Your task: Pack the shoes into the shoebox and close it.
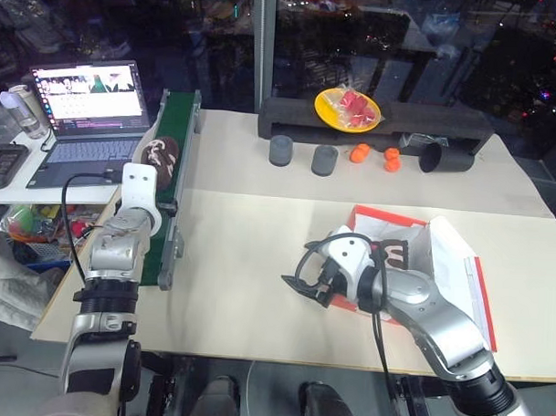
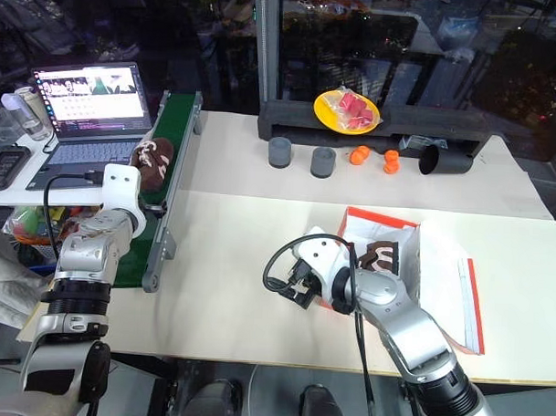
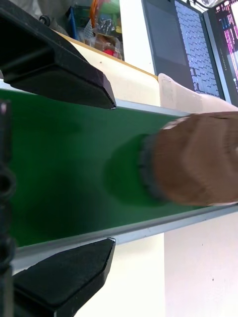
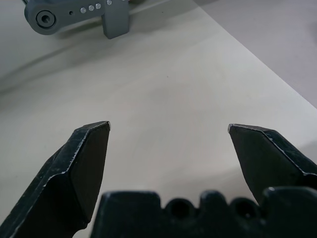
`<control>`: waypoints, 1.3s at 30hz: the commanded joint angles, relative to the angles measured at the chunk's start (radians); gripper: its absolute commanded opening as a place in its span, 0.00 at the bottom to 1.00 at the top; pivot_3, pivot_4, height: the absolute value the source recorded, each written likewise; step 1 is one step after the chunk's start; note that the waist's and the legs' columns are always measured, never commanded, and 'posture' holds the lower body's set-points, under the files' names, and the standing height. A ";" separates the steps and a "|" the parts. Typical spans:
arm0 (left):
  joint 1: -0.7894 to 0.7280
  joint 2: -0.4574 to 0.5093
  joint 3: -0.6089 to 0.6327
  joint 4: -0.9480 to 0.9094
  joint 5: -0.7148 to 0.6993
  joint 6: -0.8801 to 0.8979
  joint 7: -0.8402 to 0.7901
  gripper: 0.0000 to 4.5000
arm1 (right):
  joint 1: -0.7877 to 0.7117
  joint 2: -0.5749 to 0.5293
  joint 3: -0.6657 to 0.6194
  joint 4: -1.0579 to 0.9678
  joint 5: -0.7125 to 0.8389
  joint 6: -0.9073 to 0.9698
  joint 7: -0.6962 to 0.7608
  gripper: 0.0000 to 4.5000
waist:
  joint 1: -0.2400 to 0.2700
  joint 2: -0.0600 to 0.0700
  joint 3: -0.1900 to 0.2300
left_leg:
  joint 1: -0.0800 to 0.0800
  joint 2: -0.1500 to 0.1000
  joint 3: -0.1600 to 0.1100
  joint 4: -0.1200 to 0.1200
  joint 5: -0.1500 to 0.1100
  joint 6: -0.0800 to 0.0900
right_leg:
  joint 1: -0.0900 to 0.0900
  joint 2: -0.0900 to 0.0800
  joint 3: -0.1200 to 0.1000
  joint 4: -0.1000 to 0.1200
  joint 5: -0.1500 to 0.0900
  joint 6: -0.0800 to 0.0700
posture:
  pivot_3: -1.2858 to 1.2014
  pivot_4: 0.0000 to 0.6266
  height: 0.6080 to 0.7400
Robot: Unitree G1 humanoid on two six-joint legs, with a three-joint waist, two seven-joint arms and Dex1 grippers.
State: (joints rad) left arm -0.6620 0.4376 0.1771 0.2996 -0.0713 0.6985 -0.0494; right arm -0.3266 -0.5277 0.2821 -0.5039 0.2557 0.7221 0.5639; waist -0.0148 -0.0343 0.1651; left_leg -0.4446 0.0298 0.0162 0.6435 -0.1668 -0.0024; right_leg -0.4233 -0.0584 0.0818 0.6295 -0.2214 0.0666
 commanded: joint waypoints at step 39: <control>0.024 -0.237 -0.135 -0.528 -0.526 0.104 -0.409 0.54 | -0.587 0.629 -0.936 0.288 0.607 0.671 -0.693 1.00 | -0.030 0.002 0.000 | -0.001 0.001 -0.004 -0.001 0.001 -0.001 | 0.000 0.000 -0.007 0.001 0.002 -0.003 | 0.52 0.24 1.00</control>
State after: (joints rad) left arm -0.6107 0.2026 0.0837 -0.1856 -0.5828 0.8219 -0.4083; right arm -0.8876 0.0860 -0.6645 -0.1777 0.8266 1.4053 -0.1169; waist -0.0452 -0.0323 0.1647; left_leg -0.4455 0.0311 0.0122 0.6429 -0.1655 -0.0038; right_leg -0.4231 -0.0584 0.0746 0.6300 -0.2196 0.0633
